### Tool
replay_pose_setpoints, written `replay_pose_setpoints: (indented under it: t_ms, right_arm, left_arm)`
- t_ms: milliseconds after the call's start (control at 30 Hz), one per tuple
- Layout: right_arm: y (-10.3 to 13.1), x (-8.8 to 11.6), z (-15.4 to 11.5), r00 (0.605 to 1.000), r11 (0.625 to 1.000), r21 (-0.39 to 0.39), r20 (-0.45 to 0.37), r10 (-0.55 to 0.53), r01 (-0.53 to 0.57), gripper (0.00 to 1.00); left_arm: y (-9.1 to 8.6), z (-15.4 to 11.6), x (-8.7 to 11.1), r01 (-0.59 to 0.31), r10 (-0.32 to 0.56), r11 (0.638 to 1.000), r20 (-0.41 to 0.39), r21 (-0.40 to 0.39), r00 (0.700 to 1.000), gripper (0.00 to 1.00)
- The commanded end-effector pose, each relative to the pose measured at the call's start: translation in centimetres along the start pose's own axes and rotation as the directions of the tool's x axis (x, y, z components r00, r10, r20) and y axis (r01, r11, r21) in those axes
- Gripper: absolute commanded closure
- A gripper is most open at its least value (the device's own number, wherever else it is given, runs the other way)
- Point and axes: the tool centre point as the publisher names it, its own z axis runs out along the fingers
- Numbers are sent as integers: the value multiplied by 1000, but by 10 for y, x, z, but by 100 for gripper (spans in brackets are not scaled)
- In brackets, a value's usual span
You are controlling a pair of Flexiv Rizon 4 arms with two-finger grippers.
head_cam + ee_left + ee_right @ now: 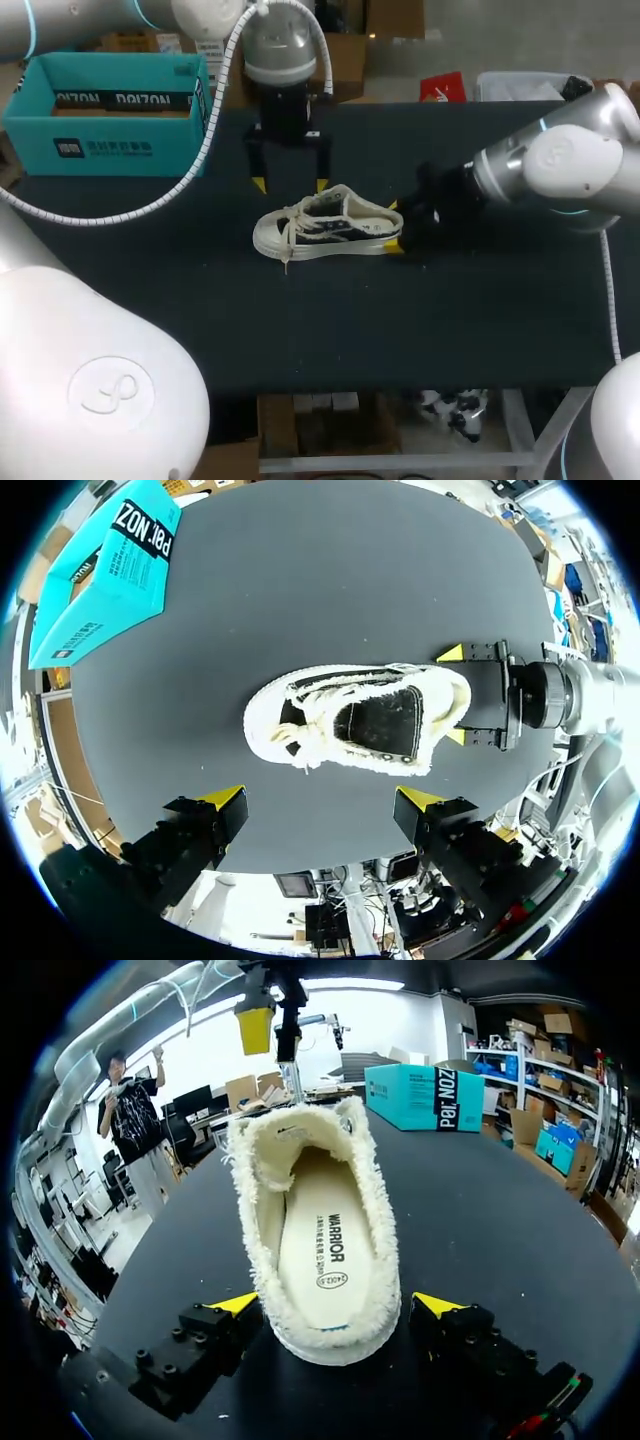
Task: Open the shoe tongue, take the insole out of the shoe, put the insole back into the shoe, and pack the shoe into the shoebox
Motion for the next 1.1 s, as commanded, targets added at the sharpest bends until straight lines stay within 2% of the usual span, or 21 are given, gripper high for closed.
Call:
replay_pose_setpoints:
  t_ms: [33, 567, 833, 1067, 1100]
  right_arm:
    - [-1, -5, 5, 1000, 1000, -16, -14, -10, 10, 0]
    - [1, -2, 20, 998, 999, -41, -55, -12, 9, 0]
    - [-3, 3, 21, 999, 997, -73, -21, -27, 26, 0]
    - [-4, 4, 22, 999, 995, -91, -10, -42, 41, 0]
    - [-4, 4, 22, 999, 995, -93, -8, -43, 42, 18]
  left_arm:
    - [-3, 1, 3, 2, -2, 1000, 10, -7, 1000, 0]
    - [-10, 7, 8, 1, -1, 1000, 12, -19, 1000, 0]
    - [-11, 7, 13, 4, -3, 1000, 12, -22, 1000, 0]
    - [-5, 5, 21, 2, -2, 1000, 24, -13, 1000, 0]
    - [-3, 5, 22, 2, -1, 1000, 27, -11, 1000, 0]
